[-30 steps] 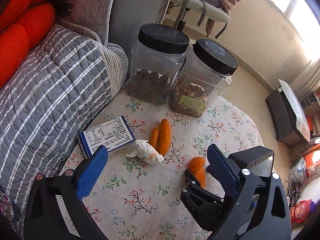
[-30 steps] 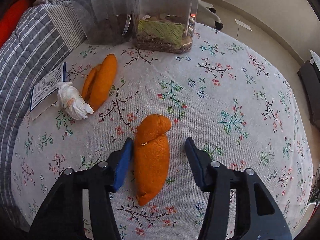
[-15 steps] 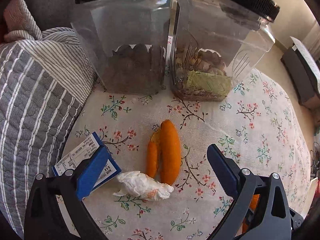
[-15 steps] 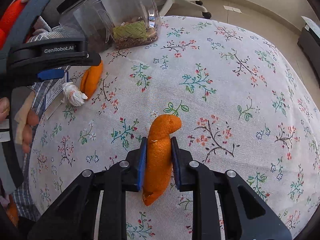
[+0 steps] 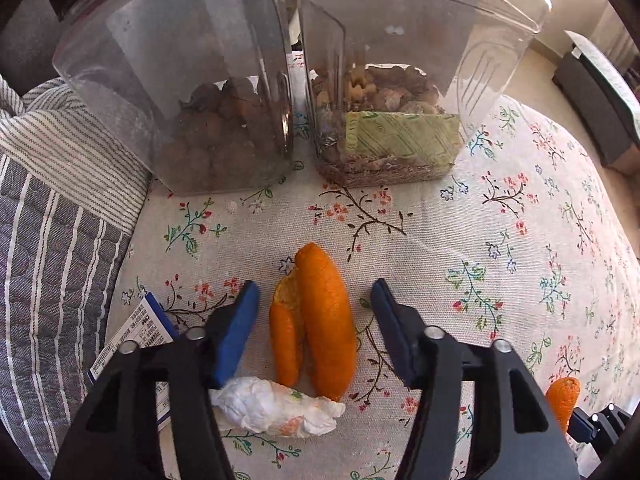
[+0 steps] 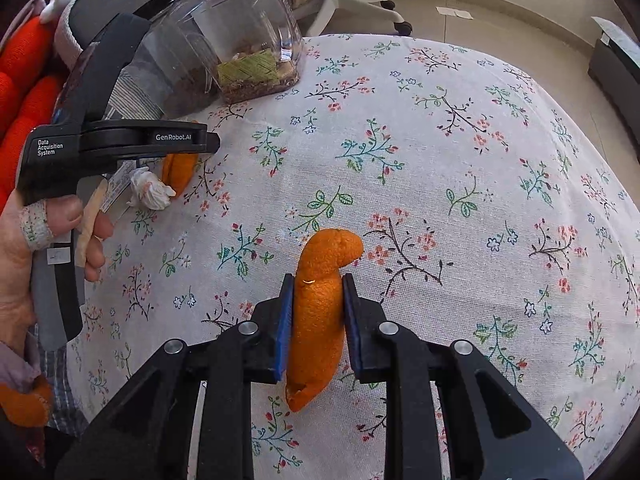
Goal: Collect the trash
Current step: 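Lift the carrot toys and carry both tools over the white bin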
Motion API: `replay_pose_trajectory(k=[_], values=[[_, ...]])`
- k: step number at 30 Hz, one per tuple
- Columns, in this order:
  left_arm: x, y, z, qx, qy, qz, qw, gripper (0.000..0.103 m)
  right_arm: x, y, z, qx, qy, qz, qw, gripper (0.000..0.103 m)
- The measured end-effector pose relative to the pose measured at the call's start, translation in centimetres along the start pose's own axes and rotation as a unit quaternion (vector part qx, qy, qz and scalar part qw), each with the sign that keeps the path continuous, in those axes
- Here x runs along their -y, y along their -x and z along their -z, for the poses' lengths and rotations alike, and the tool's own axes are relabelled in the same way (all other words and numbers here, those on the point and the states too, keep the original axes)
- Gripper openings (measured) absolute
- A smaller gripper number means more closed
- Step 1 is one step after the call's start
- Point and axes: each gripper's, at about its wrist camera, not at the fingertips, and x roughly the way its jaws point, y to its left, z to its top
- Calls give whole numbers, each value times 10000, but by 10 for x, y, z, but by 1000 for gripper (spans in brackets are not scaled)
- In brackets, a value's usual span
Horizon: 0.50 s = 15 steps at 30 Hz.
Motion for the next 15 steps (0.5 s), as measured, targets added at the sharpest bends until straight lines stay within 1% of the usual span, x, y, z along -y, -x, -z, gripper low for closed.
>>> replay_pose_trajectory(k=[2,4,6,9,12,15], values=[[1,3,1,-10,33,43,10000,28,2,5,1,46,-13,-5,10000,22],[-2,7,4,26,143,120,9998,24,4,14,4,115,-37,-11,9999,22],[-6,12,7,74,281,209,9994,22,5,22,4,186,-57,-1,9998,22],[-8,27,11,255,341,181,9989,21,10,35,6,325,-103,12,9994,22],[-6,48,17,528,366,154,9978,21,15,49,7,464,-162,7,9988,22],[-3,74,26,805,431,231,9956,21,20,63,10,610,-208,14,9979,22]])
